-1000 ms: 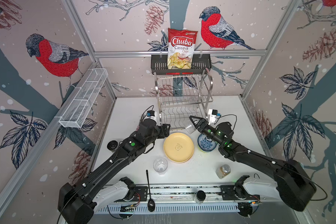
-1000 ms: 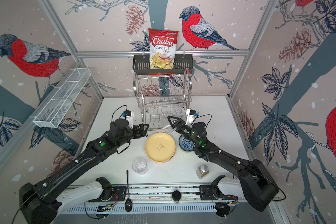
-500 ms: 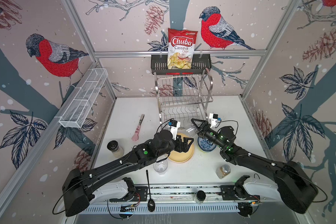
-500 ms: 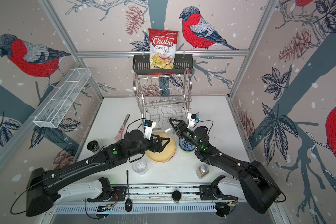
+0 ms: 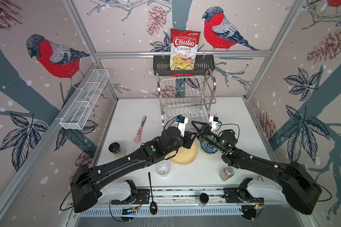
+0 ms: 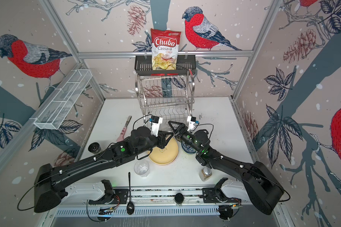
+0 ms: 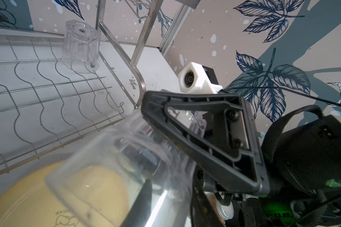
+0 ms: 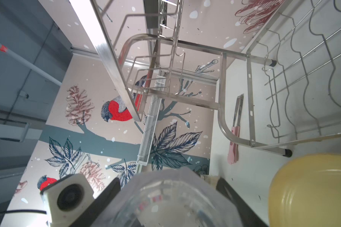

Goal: Unload the mixed dishes from the dish rack

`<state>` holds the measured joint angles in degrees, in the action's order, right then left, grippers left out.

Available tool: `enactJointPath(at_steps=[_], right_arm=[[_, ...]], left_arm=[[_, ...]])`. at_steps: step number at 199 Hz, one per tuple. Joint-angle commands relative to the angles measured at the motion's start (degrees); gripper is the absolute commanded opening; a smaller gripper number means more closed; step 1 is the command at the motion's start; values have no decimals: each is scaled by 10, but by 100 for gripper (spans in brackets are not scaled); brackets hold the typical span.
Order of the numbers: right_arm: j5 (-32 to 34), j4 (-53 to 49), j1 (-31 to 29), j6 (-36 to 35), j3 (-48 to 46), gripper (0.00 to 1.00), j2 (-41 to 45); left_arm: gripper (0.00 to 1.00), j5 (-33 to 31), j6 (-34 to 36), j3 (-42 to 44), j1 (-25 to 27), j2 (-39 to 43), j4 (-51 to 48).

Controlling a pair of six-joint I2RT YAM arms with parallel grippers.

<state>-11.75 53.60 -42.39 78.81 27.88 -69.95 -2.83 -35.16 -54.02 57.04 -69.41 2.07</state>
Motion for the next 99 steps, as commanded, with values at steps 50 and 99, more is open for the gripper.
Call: enactJointPath(at_steps=[50,99], right_arm=[[-38,-8,-8,-51,21,100,2],[-47,-74,31,-95,18,99,42]], left_arm=[[0,-67,39,-28,-3,27,-47],[0,-8,39,-92,-3,34,-192]])
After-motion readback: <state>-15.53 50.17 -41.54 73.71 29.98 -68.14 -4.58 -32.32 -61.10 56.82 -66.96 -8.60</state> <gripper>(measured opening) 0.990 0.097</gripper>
